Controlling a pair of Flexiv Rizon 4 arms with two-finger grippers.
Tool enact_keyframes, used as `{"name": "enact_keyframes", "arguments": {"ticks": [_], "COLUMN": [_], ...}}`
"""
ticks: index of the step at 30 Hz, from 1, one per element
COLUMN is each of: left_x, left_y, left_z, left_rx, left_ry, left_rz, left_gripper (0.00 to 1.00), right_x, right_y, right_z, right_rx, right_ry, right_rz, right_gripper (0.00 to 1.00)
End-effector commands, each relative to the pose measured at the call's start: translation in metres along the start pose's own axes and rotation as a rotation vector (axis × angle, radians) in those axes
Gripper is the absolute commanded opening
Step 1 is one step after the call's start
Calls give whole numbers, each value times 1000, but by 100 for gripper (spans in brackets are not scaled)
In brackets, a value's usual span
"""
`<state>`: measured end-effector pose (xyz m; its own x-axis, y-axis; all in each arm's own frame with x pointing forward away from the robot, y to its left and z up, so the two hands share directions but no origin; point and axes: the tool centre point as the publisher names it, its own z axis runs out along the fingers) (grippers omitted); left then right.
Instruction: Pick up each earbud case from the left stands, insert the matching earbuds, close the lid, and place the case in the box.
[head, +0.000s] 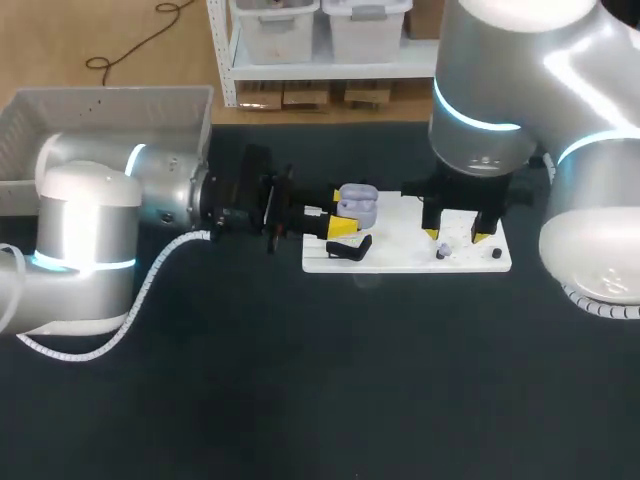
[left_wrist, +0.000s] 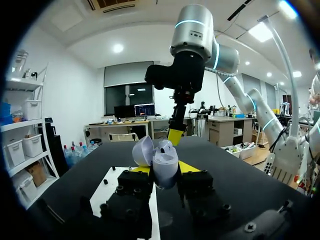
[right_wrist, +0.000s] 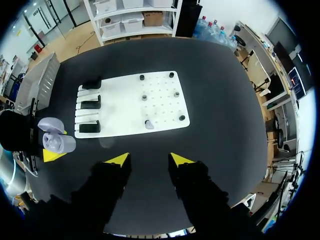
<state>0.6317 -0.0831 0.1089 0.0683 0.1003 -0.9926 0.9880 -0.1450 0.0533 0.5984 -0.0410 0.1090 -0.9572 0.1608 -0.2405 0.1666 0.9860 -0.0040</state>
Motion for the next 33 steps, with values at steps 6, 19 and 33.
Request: {"name": "enact_keyframes", "arguments": {"ticks": [6, 19, 33], "left_x": [3, 4, 5], "left_y": [4, -1, -1], "left_z": [-4, -9, -10], "left_rx": [-26, -116, -145], "left_ry": [6, -8, -12], "left_rz": [37, 61, 65], "left_gripper": [0, 0, 0], "right_x": [-4, -8, -11], "right_y": [-1, 2, -3], "right_z": [5, 12, 39], "right_rx": [-28, -62, -89], "right_ry": [-8, -3, 0], "right_rz": [21, 50, 98], "right_gripper": [49, 48, 49]}}
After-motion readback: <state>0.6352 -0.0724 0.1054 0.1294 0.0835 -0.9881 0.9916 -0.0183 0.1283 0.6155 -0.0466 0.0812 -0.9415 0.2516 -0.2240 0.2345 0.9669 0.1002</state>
